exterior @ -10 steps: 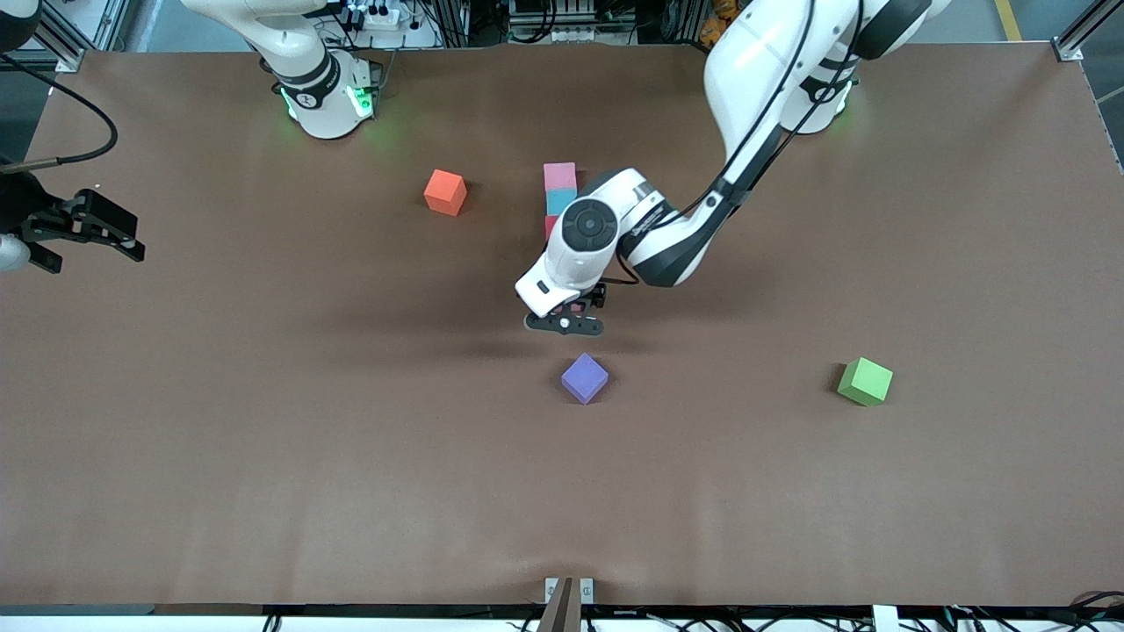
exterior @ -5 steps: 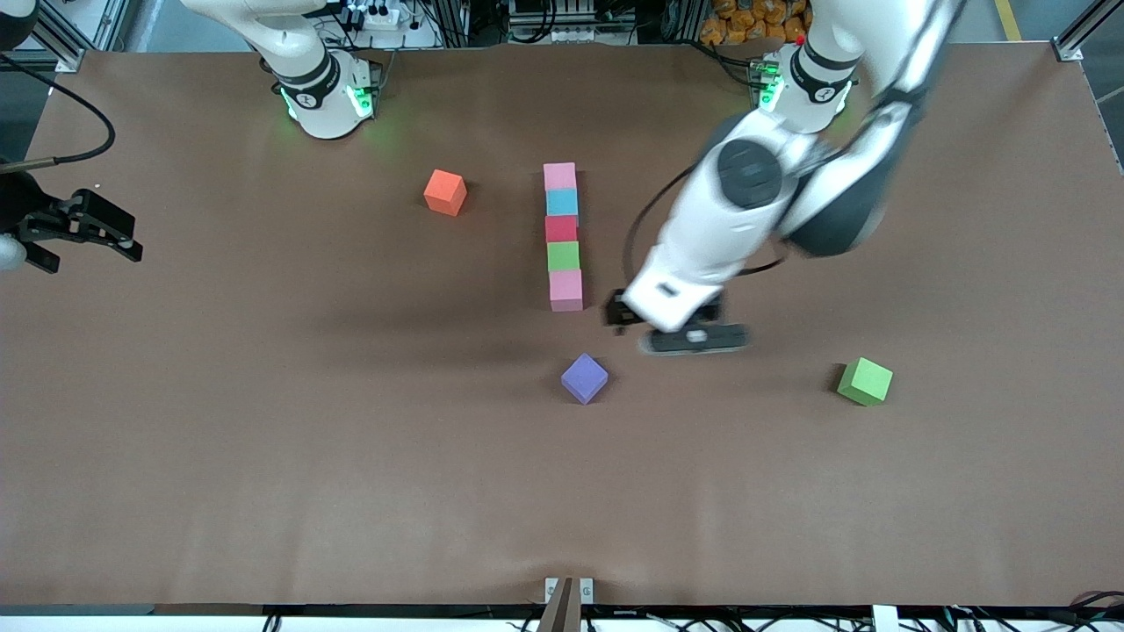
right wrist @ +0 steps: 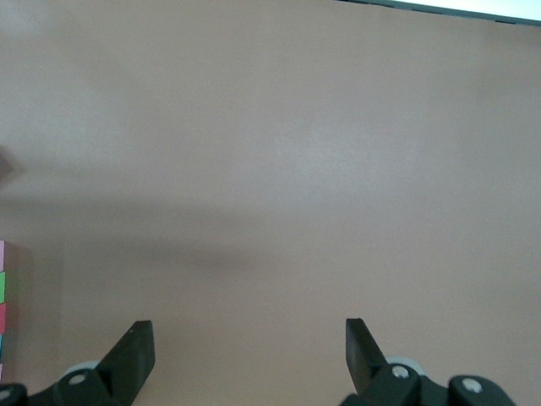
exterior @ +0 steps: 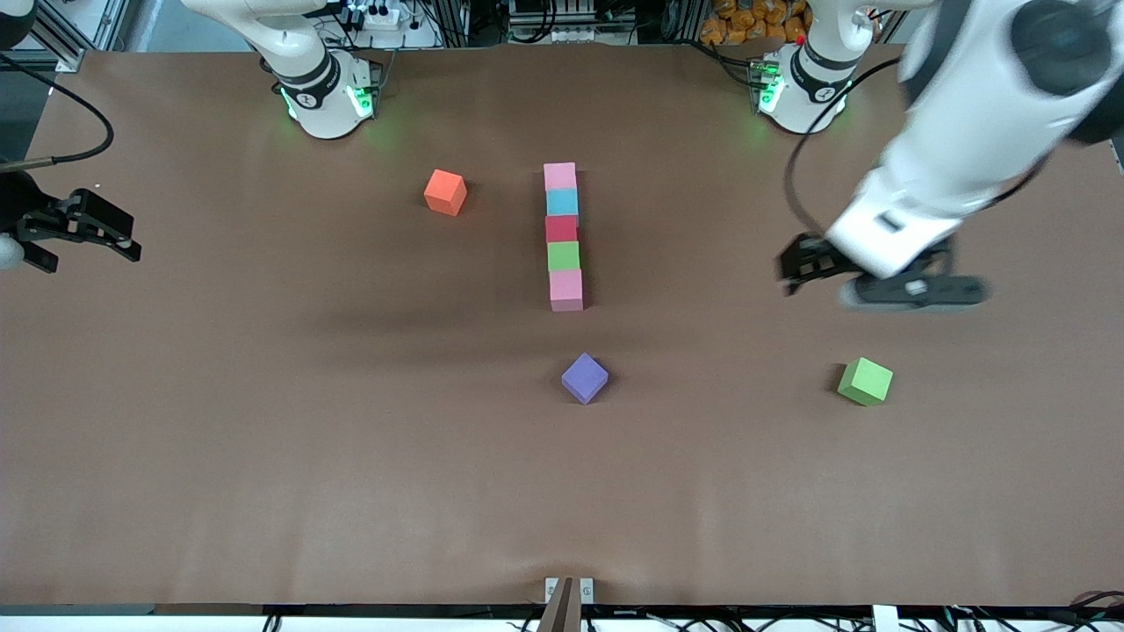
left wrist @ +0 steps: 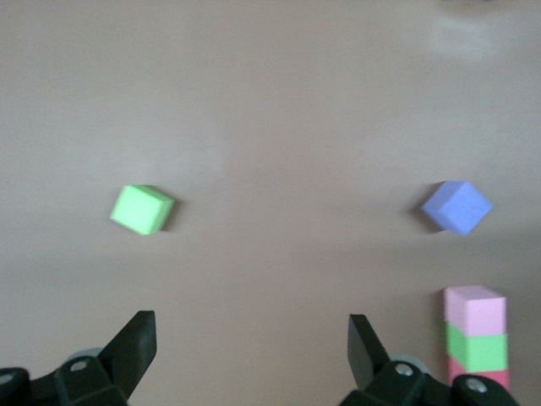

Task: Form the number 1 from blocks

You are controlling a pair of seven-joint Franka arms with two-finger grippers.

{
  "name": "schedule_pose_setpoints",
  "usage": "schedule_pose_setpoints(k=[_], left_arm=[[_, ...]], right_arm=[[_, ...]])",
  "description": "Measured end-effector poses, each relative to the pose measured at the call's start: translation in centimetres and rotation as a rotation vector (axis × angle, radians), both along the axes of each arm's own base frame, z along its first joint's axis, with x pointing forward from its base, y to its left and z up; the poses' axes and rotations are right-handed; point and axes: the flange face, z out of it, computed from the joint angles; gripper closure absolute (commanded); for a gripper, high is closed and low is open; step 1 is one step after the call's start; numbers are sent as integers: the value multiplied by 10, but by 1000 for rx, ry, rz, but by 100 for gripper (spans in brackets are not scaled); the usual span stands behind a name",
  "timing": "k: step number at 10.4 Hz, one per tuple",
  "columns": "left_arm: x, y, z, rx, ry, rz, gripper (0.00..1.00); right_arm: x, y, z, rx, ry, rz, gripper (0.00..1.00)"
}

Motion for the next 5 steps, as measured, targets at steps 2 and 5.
schedule_pose_setpoints(k=[2,5], left_arm=[[-10,46,22,14,18,-57,0],[-21,105,39,-13,53,-78,0]], right_arm=[[0,-2,0,0,0,-3,0],[0,-3,0,0,1,-6,0]])
